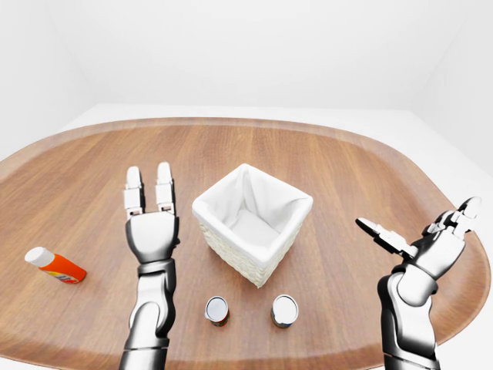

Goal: Pick up the alphabet soup and the cream cheese box, and put them in the basket.

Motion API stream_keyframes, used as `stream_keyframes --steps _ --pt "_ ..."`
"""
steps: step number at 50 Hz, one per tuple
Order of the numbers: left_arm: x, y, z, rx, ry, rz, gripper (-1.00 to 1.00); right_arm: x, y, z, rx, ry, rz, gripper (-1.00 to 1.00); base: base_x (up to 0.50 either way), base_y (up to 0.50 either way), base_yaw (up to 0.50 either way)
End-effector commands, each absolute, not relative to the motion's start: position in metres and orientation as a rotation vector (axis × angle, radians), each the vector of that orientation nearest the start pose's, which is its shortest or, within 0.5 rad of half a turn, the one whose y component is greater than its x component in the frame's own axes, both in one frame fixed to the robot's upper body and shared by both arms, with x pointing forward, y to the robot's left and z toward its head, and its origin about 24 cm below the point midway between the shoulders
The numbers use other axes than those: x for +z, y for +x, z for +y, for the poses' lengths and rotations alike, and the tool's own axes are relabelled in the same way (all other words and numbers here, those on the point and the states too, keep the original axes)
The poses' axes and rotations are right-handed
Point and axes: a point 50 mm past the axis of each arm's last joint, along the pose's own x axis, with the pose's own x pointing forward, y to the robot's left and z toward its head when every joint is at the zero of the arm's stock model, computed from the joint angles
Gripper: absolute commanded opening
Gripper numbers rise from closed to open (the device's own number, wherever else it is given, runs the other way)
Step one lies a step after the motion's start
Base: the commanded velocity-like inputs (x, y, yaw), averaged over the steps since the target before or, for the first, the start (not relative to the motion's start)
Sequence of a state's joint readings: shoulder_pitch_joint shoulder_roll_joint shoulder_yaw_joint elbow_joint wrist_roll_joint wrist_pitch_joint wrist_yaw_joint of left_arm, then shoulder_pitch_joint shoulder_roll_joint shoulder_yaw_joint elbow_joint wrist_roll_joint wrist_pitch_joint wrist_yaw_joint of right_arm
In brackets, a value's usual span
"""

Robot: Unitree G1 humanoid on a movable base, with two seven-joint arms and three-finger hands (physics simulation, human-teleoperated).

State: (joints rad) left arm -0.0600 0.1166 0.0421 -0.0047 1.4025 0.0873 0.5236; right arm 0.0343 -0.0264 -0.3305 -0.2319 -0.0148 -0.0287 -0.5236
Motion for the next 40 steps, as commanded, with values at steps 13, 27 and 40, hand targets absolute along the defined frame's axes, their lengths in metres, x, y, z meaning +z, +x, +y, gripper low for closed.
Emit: stream_keyframes --steps 13,27,40 --pt "0.066 0.234 0.209 0.552 1.490 -0.241 1.00 0.094 0.212 -0.255 -0.858 -0.028 -0.262 1.00 0.00 0.00 0.00" --pt "0.052 0.229 0.225 0.540 1.573 -0.160 1.00 0.095 0.210 -0.255 -0.864 -0.029 -0.259 1.00 0.00 0.00 0.00" --pt "0.047 0.225 0.229 0.515 1.635 -0.143 1.00 0.094 0.212 -0.255 -0.863 -0.030 -0.253 1.00 0.00 0.00 0.00"
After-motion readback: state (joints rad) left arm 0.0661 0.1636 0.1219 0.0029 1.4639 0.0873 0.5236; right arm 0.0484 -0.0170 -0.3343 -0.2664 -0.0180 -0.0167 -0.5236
